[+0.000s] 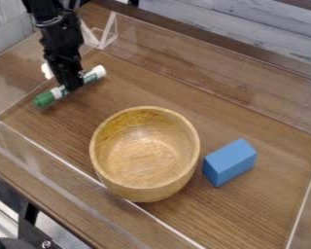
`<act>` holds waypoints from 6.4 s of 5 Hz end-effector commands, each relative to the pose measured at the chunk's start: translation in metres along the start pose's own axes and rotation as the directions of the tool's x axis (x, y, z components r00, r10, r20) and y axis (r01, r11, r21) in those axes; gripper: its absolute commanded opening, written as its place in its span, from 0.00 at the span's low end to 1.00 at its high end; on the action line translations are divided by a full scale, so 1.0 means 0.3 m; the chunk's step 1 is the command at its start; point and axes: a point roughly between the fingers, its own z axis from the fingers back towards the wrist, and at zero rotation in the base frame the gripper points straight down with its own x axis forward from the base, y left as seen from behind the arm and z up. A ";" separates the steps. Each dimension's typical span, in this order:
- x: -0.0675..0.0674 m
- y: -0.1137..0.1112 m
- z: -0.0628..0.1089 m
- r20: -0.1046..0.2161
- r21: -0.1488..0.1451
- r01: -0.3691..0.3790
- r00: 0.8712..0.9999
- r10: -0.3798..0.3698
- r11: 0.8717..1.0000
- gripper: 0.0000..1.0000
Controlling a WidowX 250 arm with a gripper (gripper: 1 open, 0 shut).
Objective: Put the green marker in the brown bowl
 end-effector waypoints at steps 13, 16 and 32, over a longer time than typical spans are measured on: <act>0.225 -0.098 0.177 0.295 0.187 0.162 0.931 -0.213 0.969 0.00; 0.195 -0.096 0.217 0.310 0.245 0.192 0.913 -0.265 0.950 0.00; 0.211 -0.056 0.201 0.328 0.456 0.128 0.896 -0.299 0.881 0.00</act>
